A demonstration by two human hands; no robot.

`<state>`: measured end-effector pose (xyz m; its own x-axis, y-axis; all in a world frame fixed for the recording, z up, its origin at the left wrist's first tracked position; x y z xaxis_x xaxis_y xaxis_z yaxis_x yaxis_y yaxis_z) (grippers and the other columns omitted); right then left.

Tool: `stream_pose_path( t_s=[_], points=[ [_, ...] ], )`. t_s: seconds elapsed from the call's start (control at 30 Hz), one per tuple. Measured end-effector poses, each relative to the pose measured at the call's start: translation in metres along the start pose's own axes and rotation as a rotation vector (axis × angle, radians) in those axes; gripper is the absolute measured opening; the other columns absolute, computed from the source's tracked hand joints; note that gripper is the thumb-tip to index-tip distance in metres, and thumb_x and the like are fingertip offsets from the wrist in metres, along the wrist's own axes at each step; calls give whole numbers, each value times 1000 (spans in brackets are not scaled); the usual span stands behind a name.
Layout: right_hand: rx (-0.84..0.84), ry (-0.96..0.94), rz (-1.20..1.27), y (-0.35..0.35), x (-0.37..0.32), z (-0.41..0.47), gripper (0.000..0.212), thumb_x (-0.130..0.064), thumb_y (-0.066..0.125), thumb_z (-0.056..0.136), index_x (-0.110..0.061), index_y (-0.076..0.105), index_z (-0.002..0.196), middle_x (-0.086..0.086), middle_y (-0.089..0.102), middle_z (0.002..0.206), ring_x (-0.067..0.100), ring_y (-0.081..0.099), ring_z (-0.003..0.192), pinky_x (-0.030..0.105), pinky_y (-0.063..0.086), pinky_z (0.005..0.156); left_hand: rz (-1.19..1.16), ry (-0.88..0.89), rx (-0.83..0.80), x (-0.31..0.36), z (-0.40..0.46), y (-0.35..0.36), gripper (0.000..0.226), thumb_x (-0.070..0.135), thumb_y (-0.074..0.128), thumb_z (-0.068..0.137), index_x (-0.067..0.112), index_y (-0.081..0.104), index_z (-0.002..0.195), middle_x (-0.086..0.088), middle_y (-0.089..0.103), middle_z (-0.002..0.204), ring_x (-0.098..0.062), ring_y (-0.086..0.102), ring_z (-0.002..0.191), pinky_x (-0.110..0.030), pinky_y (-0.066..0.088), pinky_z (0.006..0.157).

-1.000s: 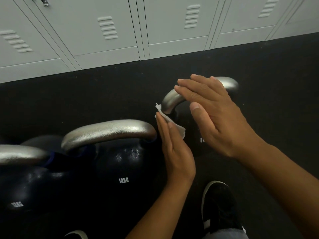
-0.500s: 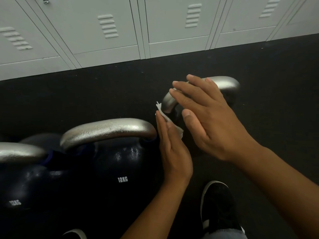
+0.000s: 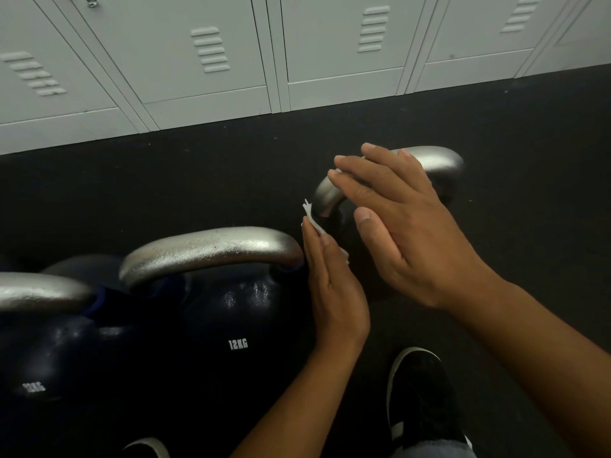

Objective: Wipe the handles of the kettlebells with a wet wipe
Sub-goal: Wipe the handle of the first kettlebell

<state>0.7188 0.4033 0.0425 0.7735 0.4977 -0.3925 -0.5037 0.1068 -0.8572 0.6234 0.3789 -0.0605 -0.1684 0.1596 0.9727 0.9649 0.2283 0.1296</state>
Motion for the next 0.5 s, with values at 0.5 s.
stream_pose_path(
  t_s=[0.5],
  points=[
    [-3,3,17,-2,-1,0,53,-29,30,107,-12,54,151,1,47,160,20,27,157,40,11,131,23,81,3,16,5,1,62,47,26,105,26,19,163,17,21,168,20,24,143,-5,24,113]
  ],
)
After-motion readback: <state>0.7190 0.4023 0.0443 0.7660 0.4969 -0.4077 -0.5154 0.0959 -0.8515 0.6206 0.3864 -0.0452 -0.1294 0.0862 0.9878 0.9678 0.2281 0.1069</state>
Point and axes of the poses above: each hand's wrist, its own z-axis towards the middle knuckle, its own y-axis out of the palm, x = y × z, the point moved 6 cm from there along z, towards the middle knuckle
